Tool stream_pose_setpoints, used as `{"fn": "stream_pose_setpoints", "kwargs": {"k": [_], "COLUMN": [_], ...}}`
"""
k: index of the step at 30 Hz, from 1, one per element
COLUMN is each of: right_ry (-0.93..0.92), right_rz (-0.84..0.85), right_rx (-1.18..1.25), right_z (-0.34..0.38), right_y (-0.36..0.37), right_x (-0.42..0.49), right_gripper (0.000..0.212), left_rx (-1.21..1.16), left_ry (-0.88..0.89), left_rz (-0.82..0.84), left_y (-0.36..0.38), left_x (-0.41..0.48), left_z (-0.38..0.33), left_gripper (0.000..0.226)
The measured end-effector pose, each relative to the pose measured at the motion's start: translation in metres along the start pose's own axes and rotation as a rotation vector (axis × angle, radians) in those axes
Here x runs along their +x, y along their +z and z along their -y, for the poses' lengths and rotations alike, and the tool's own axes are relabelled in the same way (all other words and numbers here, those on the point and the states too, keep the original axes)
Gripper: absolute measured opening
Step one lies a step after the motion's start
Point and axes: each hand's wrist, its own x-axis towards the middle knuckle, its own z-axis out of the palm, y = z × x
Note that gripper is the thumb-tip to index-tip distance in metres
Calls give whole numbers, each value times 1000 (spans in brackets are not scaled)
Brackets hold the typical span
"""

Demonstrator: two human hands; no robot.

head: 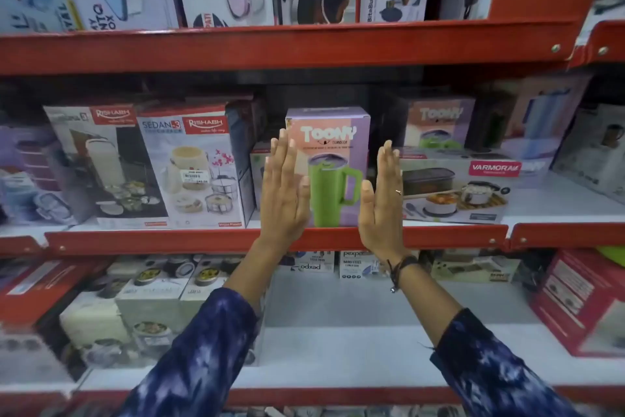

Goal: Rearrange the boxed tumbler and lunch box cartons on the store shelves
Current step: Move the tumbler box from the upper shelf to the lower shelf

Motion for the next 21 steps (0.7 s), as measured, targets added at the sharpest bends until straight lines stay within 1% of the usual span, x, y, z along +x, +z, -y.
{"fn": "stream_pose_setpoints", "kwargs": {"k": [2,5,7,9,11,13,15,18,21], "right_ry": [52,109,147,215,288,303,316,345,311], "right_rz": [3,50,54,52,57,45,45,44,-15], "right_rx": [25,99,159,174,139,99,120,231,332], "right_z": [0,1,1,-1,-4,-7,-10,-6,3], "right_y": [7,20,24,24,22,17,12,2,-13], "right_x": [-4,-10,-5,3,12,19,23,22,20], "right_gripper": [54,55,57,59,57,54,52,52,54], "left_rx": [-47,-180,-258,-291,-240,-160,-140,-152,-237], "left_ry": [-73,-154,-225,-364,-495,-486,-452,-423,-406], "left_rz": [-7,41,74,104,127,137,133,120,70], "left_y": [3,9,10,9,7,4,1,-4,-9], "left_x": [-4,-11,-11,-8,-2,5,11,11,11], "left_z": [5,9,13,15,16,17,15,6,-10], "left_gripper": [55,58,61,61,56,46,37,37,44]}}
